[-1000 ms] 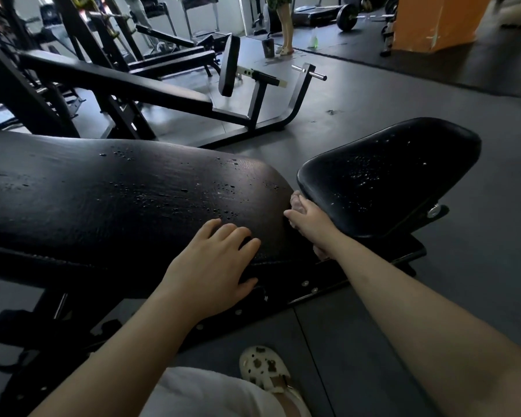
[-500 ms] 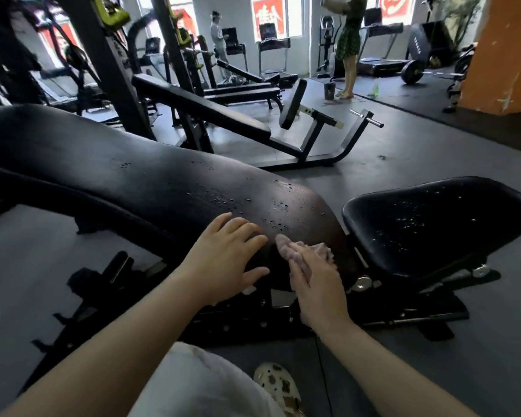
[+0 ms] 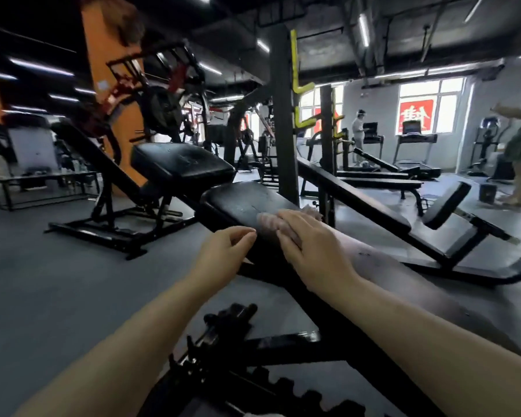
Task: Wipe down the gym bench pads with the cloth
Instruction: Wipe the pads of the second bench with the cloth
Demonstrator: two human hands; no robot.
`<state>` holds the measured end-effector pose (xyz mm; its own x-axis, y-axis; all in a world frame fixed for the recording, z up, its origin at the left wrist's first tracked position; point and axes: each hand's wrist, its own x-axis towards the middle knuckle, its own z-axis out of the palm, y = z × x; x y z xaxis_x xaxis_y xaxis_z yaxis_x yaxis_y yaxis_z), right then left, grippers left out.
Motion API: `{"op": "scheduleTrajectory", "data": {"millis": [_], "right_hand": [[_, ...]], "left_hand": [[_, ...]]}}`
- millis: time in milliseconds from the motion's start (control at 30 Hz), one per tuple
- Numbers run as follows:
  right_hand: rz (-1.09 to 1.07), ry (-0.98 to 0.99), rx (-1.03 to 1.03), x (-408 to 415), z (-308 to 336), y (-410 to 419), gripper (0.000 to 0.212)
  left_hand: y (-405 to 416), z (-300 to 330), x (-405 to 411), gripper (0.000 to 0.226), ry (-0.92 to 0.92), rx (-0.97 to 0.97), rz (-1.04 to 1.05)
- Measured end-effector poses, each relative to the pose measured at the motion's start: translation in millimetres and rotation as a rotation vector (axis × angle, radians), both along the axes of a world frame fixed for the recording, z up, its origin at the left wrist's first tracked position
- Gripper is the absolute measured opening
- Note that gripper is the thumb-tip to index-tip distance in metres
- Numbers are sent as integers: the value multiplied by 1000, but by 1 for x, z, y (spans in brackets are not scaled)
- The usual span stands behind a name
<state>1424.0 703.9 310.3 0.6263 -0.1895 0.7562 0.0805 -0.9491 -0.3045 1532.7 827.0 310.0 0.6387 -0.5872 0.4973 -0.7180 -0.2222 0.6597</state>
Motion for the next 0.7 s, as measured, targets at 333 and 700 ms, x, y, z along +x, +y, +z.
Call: {"op": "scheduleTrajectory", "data": {"millis": [333, 700], "right_hand": [[92, 223, -74, 207, 80, -55, 35], [-27, 610, 19, 279, 81, -104, 31]], "left_hand": [[-15, 37, 164, 33, -451, 136, 312], [-12, 48, 229, 40, -951, 415, 416]]}}
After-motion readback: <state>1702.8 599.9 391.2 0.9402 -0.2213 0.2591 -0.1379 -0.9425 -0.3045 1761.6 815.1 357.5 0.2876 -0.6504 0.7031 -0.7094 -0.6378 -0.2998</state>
